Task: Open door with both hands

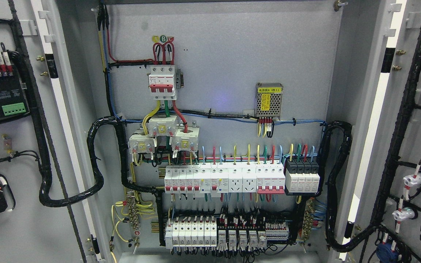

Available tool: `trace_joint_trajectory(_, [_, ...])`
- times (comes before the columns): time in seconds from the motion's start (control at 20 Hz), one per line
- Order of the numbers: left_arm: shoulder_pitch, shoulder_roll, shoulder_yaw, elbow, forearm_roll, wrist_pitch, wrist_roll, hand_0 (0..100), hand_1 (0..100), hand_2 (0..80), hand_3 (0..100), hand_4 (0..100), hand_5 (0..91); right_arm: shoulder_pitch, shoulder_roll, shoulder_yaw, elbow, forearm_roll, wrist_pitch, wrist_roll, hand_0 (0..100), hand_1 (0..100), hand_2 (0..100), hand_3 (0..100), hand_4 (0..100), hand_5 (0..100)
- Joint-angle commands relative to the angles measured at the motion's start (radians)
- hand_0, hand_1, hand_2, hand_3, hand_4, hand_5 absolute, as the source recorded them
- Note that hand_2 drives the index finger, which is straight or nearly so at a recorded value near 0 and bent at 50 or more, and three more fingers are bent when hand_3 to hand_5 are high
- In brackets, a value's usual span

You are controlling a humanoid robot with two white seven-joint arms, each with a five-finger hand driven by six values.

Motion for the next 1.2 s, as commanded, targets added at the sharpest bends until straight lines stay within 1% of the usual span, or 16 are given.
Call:
trace_joint_trajectory(0.0, [0.097, -0.013, -0.146, -0.074, -0.013, -0.002, 0.002, 0, 0, 0.0, 0, 3, 0.0, 0.037, 0.117, 0.151, 0.062, 0.101, 0.000, -0.039, 0, 0, 0, 0, 0, 0])
trace_joint_trajectory(0.05, [0.108, -0.014, -0.163, -0.074, -0.019, -0.002, 0.002, 0, 0, 0.0, 0, 3, 0.0, 0.059, 0.124, 0.162, 0.069, 0.116, 0.000, -0.043, 0, 0, 0, 0, 0, 0])
trace_joint_trajectory(0.2, [0.141, -0.039, -0.214, -0.069, -0.076, -0.002, 0.002, 0, 0, 0.0, 0, 3, 0.0, 0.121, 0.150, 0.208, 0.112, 0.129, -0.002, -0.044, 0, 0, 0, 0, 0, 0])
trace_joint_trajectory(0.25, [0.155, -0.048, -0.229, -0.067, -0.093, -0.002, 0.002, 0, 0, 0.0, 0, 3, 0.0, 0.137, 0.160, 0.213, 0.126, 0.129, -0.002, -0.044, 0, 0, 0, 0, 0, 0])
trace_joint_trajectory(0.35, [0.180, -0.065, -0.264, -0.064, -0.132, -0.001, 0.002, 0, 0, 0.0, 0, 3, 0.0, 0.180, 0.183, 0.214, 0.149, 0.127, -0.003, -0.044, 0, 0, 0, 0, 0, 0])
trace_joint_trajectory(0.5, [0.219, -0.100, -0.312, -0.035, -0.206, -0.001, 0.002, 0, 0, 0.0, 0, 3, 0.0, 0.235, 0.204, 0.214, 0.192, 0.127, -0.005, -0.043, 0, 0, 0, 0, 0, 0])
trace_joint_trajectory(0.6, [0.236, -0.123, -0.335, 0.006, -0.248, -0.001, 0.001, 0, 0, 0.0, 0, 3, 0.0, 0.260, 0.224, 0.214, 0.253, 0.127, -0.006, -0.043, 0, 0, 0, 0, 0, 0])
trace_joint_trajectory(0.75, [0.236, -0.154, -0.357, 0.099, -0.300, -0.001, -0.004, 0, 0, 0.0, 0, 3, 0.0, 0.287, 0.244, 0.214, 0.333, 0.127, -0.008, -0.041, 0, 0, 0, 0, 0, 0])
trace_joint_trajectory(0.95, [0.235, -0.180, -0.366, 0.196, -0.338, 0.001, -0.007, 0, 0, 0.0, 0, 3, 0.0, 0.341, 0.252, 0.216, 0.433, 0.120, -0.011, -0.038, 0, 0, 0, 0, 0, 0])
trace_joint_trajectory(1.15, [0.235, -0.194, -0.386, 0.291, -0.360, 0.004, -0.005, 0, 0, 0.0, 0, 3, 0.0, 0.353, 0.285, 0.228, 0.589, 0.123, -0.011, -0.038, 0, 0, 0, 0, 0, 0])
